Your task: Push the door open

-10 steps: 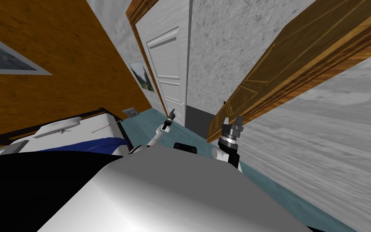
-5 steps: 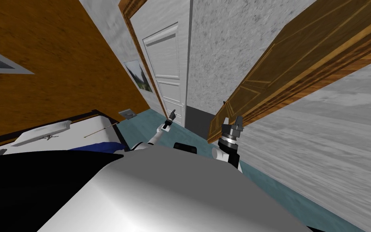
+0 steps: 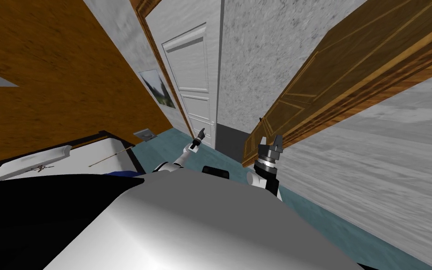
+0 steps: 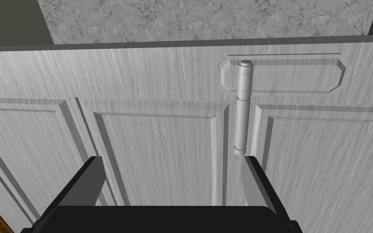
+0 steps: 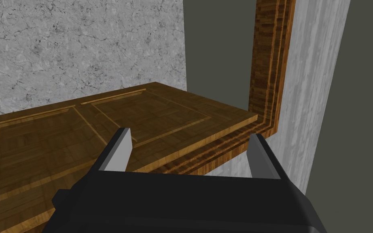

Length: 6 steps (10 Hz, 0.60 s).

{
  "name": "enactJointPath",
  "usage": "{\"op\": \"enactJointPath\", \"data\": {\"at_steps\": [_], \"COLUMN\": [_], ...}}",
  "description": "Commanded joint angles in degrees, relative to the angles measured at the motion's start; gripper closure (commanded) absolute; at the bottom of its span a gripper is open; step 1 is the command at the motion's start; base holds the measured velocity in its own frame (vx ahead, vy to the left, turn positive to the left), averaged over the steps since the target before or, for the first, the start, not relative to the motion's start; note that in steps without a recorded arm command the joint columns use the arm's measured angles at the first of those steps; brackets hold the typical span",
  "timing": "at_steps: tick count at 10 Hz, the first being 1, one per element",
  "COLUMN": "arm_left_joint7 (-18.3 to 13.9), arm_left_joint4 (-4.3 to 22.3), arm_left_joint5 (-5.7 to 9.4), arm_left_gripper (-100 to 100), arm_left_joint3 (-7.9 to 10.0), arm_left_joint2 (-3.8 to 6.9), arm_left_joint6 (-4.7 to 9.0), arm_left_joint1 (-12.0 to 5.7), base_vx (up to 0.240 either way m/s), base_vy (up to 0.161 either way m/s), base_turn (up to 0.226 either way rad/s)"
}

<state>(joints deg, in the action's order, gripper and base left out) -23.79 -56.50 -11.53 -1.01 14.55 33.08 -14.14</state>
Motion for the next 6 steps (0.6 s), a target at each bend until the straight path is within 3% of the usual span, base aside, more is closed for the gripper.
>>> {"op": "enactJointPath", "data": {"at_steps": [1,6], "arm_left_joint7": [-1.1,-4.0], "arm_left_joint4": [2.8,9.9], "arm_left_joint5": [-0.56,-2.08], "arm_left_gripper": [-100,-100], "arm_left_joint3": [-0.15,-0.58], "arm_left_joint2": [0.38,1.4], "arm_left_joint6": [0.24,0.62], "arm_left_joint1": [-1.41,-5.31], "base_vx": [0.061,0.061], "base_vy": [0.085,0.082], "base_turn": [-0.074,-0.071]}}
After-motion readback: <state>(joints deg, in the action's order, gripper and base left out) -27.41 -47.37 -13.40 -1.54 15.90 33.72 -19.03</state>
